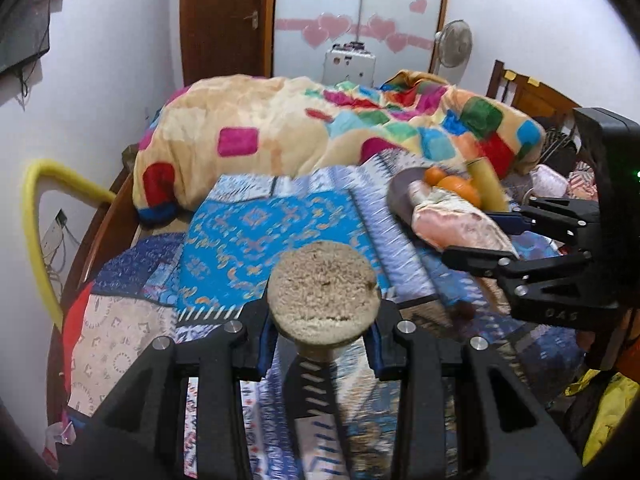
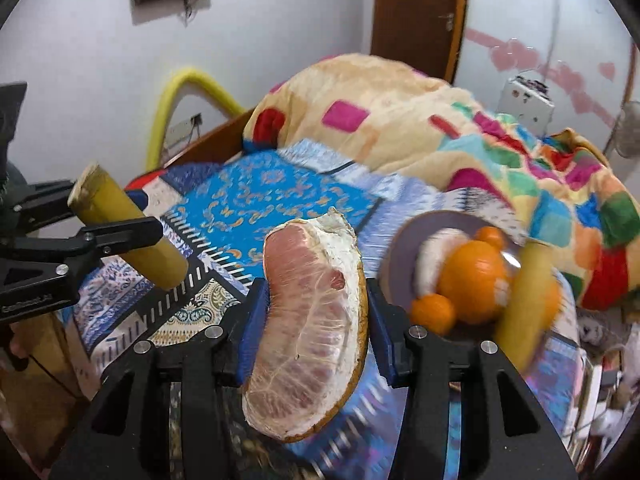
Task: Organize fruits
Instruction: 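Lower the gourd onto the plate with the left gripper while the right carries the pomelo over it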
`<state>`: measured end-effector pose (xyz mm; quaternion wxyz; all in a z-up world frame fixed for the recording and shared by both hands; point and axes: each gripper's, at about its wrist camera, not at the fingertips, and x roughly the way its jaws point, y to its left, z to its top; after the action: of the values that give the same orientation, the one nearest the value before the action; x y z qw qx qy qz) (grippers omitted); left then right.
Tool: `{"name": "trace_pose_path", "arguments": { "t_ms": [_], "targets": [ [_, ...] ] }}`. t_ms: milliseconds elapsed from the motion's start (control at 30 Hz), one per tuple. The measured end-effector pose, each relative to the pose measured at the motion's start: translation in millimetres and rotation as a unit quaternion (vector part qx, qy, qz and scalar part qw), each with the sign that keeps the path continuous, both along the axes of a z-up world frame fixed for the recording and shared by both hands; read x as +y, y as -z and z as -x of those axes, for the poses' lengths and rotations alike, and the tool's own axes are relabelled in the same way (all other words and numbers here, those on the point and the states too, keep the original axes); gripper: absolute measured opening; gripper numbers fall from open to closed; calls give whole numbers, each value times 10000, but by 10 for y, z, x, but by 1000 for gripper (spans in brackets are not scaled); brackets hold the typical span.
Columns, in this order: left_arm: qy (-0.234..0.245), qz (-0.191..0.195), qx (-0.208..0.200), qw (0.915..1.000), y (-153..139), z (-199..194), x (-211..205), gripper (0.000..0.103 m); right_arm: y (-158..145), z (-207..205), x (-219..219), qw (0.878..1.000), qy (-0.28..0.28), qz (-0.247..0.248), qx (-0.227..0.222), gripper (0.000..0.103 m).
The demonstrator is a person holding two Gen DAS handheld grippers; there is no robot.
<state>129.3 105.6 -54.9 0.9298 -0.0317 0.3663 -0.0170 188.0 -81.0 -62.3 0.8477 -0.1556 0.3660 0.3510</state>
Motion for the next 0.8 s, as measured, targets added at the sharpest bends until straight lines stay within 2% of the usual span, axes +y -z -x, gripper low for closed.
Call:
{"name": "trace_pose_path", "arguments": {
  "t_ms": [167, 333, 500, 800],
  "targets": [
    [142, -46, -202, 9997, -179, -36, -263, 36, -245, -32, -438, 9986, 415, -257, -196, 44],
    [261, 4, -273, 9993, -247, -178, -493, 36, -329, -153, -783, 9955, 792, -358, -371, 44],
    [416, 44, -237, 9988, -204, -407, -702, 36, -313, -350, -1043, 9914, 1140, -428, -472, 44],
    [457, -192, -159, 9986, -51, -881, -898, 36, -166, -650, -1240, 9878, 1381, -448, -566, 44]
  ]
}}
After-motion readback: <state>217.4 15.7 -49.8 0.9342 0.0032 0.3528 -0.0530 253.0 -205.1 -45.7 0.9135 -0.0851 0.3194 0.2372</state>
